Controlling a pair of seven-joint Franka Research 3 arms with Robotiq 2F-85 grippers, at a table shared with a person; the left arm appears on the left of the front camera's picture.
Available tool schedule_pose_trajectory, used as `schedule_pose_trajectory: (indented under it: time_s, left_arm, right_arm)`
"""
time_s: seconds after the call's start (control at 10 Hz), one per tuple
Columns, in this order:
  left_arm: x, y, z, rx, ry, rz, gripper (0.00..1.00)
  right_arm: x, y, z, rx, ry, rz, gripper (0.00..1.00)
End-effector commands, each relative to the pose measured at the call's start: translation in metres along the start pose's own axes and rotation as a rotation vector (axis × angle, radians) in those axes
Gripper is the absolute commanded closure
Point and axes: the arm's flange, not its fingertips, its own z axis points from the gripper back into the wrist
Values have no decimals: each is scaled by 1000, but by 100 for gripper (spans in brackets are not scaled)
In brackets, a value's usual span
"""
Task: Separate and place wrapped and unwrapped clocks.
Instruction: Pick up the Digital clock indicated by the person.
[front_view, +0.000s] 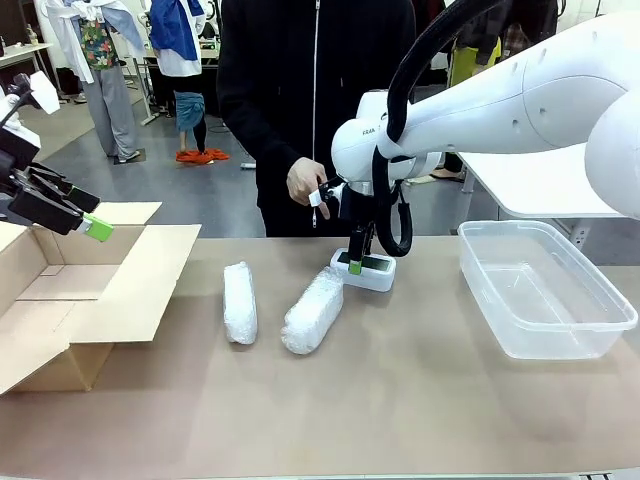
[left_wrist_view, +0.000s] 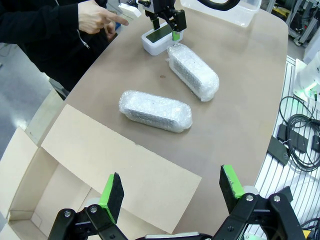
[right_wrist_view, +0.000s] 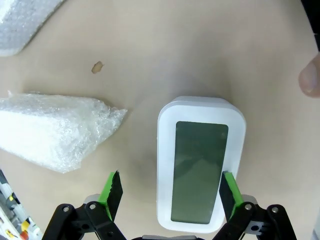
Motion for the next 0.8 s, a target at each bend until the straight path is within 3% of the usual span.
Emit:
schedule_pose_trajectory:
  time_s: [0.0,0.7]
  left_arm:
    - [0,1,0,-15,-6,5,0]
    - [0,1,0,-15,-6,5,0]
  right_arm:
    - [2,-3,-2,-9,43,-8,0]
    - [5,-12,-8,-57,47,-41,0]
